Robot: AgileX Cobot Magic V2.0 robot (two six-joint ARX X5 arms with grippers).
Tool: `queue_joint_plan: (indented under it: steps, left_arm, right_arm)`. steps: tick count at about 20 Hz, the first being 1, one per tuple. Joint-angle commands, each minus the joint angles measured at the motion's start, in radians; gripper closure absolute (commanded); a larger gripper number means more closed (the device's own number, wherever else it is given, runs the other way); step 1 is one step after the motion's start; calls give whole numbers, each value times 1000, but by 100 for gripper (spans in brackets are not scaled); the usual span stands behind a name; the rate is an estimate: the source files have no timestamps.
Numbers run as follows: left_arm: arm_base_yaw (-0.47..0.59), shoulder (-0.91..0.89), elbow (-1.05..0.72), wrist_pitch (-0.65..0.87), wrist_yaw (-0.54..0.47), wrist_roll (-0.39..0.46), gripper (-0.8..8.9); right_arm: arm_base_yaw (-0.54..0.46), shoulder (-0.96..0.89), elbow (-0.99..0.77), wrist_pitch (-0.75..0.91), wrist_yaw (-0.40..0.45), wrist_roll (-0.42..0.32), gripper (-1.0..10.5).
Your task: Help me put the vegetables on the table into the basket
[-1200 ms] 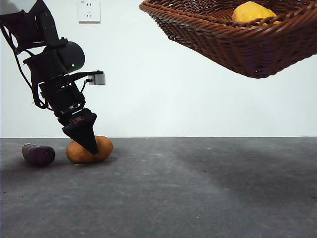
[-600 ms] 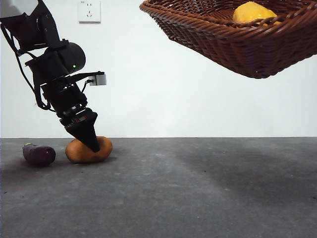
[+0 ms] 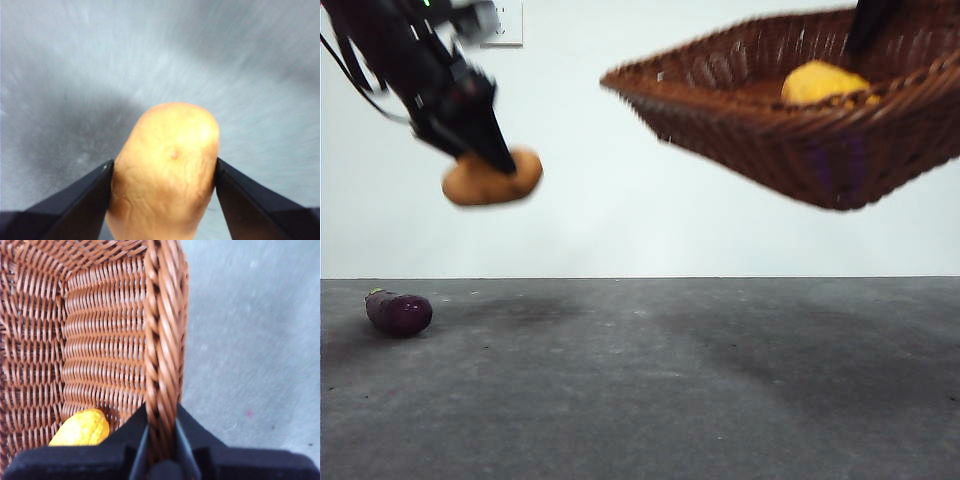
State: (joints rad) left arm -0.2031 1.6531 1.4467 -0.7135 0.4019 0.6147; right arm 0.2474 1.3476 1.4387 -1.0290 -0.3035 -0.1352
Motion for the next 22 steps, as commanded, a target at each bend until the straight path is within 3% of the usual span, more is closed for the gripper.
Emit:
queue_joint_plan:
  steps: [1, 5, 8, 13, 22]
  left_arm:
    - [4, -87, -4, -82, 24, -20, 819]
    - [-34, -219, -8, -154, 141, -35, 819]
    - [-144, -270, -8, -175, 147, -35, 819]
    - [-412, -220, -8, -147, -57, -23, 819]
    - [-446, 1, -8, -113, -112, -8, 820]
  right_arm:
    - [-1, 52, -4, 17, -12, 27, 959]
    - [0, 153, -4, 60, -89, 57, 959]
    - [15, 211, -4, 93, -122, 84, 959]
    - [89, 275, -4, 93, -154, 99, 959]
    - [192, 286, -114, 179, -153, 135, 959]
